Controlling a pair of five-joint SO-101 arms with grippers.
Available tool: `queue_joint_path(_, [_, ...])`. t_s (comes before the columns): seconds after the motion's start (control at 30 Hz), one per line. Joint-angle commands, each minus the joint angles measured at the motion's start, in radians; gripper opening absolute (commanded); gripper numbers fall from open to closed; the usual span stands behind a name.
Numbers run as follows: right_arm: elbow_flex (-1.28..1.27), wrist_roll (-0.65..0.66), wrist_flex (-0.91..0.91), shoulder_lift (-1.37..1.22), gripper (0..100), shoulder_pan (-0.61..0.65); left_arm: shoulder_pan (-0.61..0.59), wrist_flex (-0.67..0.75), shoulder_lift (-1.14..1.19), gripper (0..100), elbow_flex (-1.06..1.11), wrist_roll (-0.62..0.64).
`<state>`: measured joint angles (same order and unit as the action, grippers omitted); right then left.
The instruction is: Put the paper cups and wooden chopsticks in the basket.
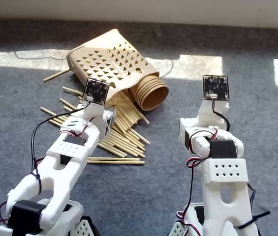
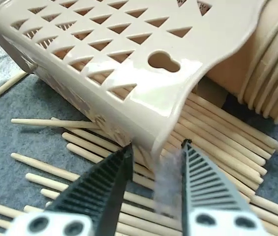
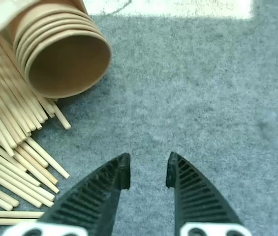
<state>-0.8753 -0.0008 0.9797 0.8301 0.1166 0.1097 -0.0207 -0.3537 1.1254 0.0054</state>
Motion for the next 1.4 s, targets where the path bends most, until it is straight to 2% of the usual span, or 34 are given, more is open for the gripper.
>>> queue_joint_path(0.0, [-0.013, -0.012, -0.028, 0.031, 13.5, -0.005, -0.019, 0.054, 0.012, 15, -0.050, 0.003])
queue_joint_path(0.07, [-0.019, -0.012, -0.028, 0.031, 13.5, -0.005, -0.019, 0.078, 0.028, 14, -0.050, 0.006])
queue_joint_path(0.23, [-0.019, -0.012, -0.028, 0.033, 13.5, -0.005, -0.018, 0.155, 0.044, 0, -0.054, 0.002])
queue_joint_path(0.47, [-0.021, -0.012, -0.028, 0.033, 13.5, -0.012, -0.027, 0.123, 0.036, 1, -0.087, 0.005])
queue_joint_path(0.53, [-0.021, -0.012, -0.028, 0.033, 13.5, -0.012, -0.041, 0.037, 0.030, 1, -0.133, 0.008])
queue_joint_path(0.63, [-0.021, -0.012, -0.028, 0.033, 13.5, -0.028, -0.064, -0.170, -0.008, 1, -0.237, 0.011])
queue_joint_path(0.83, [-0.021, -0.012, -0.028, 0.033, 13.5, -0.097, -0.059, -0.542, -0.068, 1, -0.507, 0.120])
queue_joint_path(1.1, [-0.022, -0.012, -0.071, 0.025, 13.5, -0.148, -0.024, -0.853, -0.067, 1, -0.832, 0.124])
queue_joint_path(1.37, [-0.022, -0.014, -0.073, 0.025, 13.5, -0.163, 0.038, -1.059, -0.065, 1, -1.096, 0.181])
